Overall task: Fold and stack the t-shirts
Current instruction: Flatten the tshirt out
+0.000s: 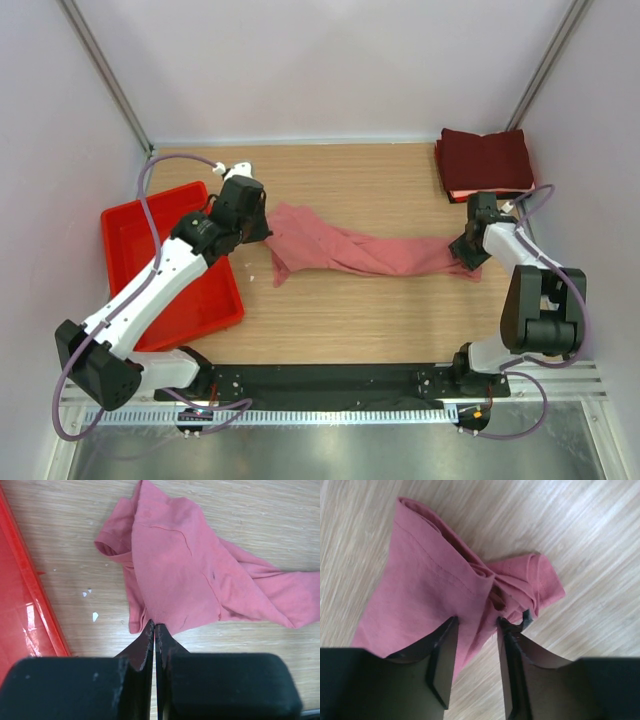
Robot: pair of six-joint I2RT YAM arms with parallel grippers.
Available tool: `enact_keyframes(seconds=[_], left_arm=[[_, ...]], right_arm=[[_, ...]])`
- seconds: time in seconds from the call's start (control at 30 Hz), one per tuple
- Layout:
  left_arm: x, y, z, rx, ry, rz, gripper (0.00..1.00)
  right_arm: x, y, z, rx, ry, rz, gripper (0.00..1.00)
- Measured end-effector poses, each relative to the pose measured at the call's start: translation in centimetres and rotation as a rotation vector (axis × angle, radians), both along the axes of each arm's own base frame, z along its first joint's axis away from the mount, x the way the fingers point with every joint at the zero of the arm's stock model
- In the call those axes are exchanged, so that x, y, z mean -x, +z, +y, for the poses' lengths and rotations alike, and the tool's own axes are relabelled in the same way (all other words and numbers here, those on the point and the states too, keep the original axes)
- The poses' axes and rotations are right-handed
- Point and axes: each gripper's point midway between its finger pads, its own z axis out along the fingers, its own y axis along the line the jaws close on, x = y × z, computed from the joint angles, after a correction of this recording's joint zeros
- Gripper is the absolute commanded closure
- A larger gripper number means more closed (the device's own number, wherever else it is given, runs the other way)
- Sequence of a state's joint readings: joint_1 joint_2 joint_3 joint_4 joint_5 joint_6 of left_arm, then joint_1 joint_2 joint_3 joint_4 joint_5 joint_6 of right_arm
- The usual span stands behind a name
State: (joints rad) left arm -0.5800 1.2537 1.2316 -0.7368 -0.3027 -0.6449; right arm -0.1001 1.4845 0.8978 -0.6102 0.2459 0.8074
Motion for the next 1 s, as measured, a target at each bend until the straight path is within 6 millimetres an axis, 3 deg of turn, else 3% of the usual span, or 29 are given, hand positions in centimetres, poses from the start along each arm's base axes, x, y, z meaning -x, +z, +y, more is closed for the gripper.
enact_keyframes(seconds=[0.13,0.33,0.57,0.7,0.9,1.0], left_arm=[[0.2,-0.4,-0.2,0.007,-0.015,0.012,1.00],[0.5,-0.9,-0.4,0.008,-0.026,0.026,1.00],[0.5,-0.9,-0.4,0.009,-0.032,0.027,1.00],[0.6,-0.9,-0.6,0.013,-0.038,0.029,1.00],[0.6,-1.1,-0.4,0.008,-0.034,0.032,1.00],[0.9,-1.8,-0.2,0.000,-0.034,0.045,1.00]], right_arm=[[-1.3,0.1,-0.2,0.005,-0.006,-0.019,0.67],[-3.9,1.6,-0.5,0.012,-0.009,-0.090,0.87],[-4.6,-0.2,-0.4,0.004,-0.006,-0.033,0.99],[-5.0,0.2,-0.4,0.002,-0.004,-0.036,0.99],[-9.8,3.7,0.6,-0.045,0.029,-0.182,0.98],[-11.8,3.9,1.3,-0.068,0.045,-0.227,0.91]])
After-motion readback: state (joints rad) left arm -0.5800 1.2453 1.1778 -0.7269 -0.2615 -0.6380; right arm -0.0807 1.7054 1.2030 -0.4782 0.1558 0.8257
